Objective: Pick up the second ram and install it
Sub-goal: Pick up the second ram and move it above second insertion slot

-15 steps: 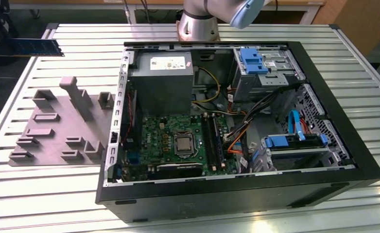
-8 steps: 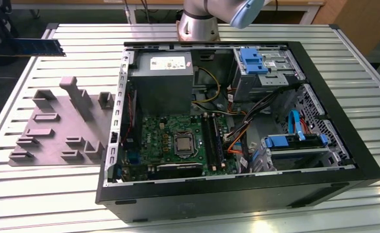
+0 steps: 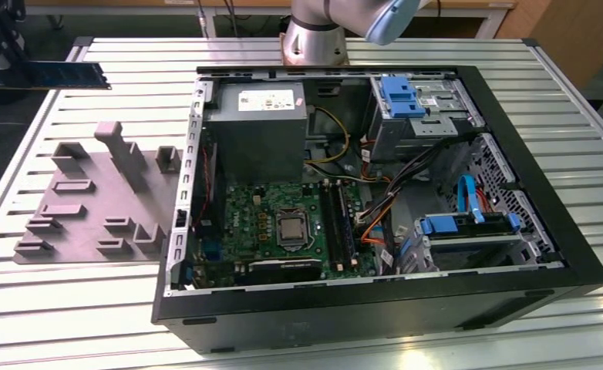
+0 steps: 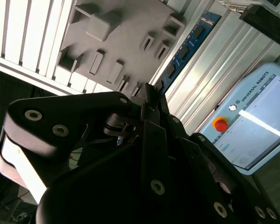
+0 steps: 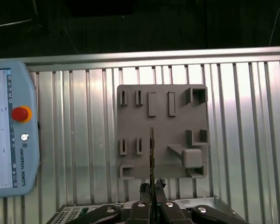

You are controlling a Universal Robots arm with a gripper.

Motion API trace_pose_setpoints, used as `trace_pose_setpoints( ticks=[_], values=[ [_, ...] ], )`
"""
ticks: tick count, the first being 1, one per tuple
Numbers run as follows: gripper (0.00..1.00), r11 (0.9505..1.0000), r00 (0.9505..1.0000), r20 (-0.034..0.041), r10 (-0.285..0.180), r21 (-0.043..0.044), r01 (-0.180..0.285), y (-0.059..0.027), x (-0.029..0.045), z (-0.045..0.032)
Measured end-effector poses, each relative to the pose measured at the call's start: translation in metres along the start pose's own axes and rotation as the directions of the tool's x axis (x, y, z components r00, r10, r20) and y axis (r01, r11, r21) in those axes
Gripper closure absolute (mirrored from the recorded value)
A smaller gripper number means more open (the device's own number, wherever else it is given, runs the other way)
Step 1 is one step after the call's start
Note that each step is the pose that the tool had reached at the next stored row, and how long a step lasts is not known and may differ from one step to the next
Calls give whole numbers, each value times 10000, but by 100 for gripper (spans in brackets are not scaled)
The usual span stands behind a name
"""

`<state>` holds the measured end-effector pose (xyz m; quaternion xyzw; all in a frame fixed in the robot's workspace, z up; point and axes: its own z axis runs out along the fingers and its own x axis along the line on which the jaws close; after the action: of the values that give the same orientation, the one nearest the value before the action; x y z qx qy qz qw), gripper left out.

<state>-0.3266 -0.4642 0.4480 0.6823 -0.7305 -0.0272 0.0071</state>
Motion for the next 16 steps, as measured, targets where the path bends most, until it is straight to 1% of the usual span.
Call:
trace_pose_setpoints(
  ticks=[16],
  values=[
    [86, 10000, 10000, -1, -1, -1, 1, -77, -5, -2]
  ],
)
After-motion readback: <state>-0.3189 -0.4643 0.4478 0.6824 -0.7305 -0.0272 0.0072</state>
